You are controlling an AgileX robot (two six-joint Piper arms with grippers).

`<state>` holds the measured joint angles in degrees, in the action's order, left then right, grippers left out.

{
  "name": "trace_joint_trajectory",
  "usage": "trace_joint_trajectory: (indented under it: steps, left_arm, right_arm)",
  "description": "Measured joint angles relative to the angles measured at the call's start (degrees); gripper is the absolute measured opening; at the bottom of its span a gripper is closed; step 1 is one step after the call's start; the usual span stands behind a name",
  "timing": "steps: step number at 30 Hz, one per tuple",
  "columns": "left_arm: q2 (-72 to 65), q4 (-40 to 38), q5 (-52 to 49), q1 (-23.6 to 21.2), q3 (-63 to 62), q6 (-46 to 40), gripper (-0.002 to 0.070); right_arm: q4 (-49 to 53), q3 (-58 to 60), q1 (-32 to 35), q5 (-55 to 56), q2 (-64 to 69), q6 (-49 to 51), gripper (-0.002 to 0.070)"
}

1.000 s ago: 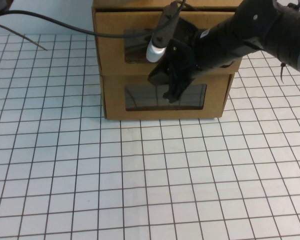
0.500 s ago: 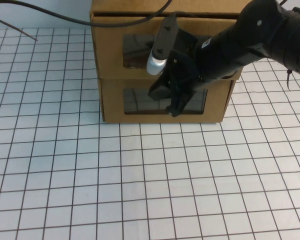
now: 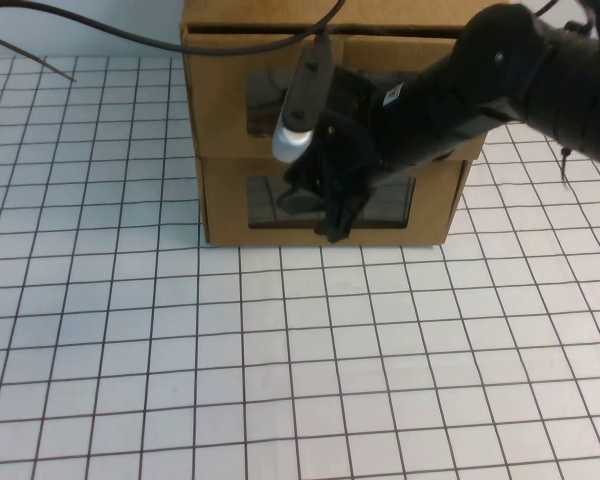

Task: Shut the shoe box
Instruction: Close the shoe box with your right arm

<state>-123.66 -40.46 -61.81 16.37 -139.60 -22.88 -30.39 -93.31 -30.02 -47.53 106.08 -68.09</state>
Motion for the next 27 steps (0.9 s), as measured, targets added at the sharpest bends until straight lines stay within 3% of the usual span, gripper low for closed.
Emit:
trace_joint_trajectory:
  steps: [9,13,17,27]
  left_arm:
    - [0.00,0.00,0.10,0.00,0.00,0.00,-0.0006]
    - [0.00,0.00,0.10,0.00,0.00,0.00,-0.0006]
    - [0.00,0.20,0.10,0.00,0.00,0.00,-0.0006]
    - [0.00,0.33,0.10,0.00,0.00,0.00,-0.0006]
  right_arm:
    - [0.43,0.00,0.00,2.23,-4.68,0.00,0.0190]
    - [2.93,0.00,0.68,6.63,-4.66,3.60,0.0067]
    - [1.71,0.04,3.48,13.53,-4.43,5.97,0.0003]
    - [-0.88,-0.83,7.37,12.27,-2.99,6.37,-0.0013]
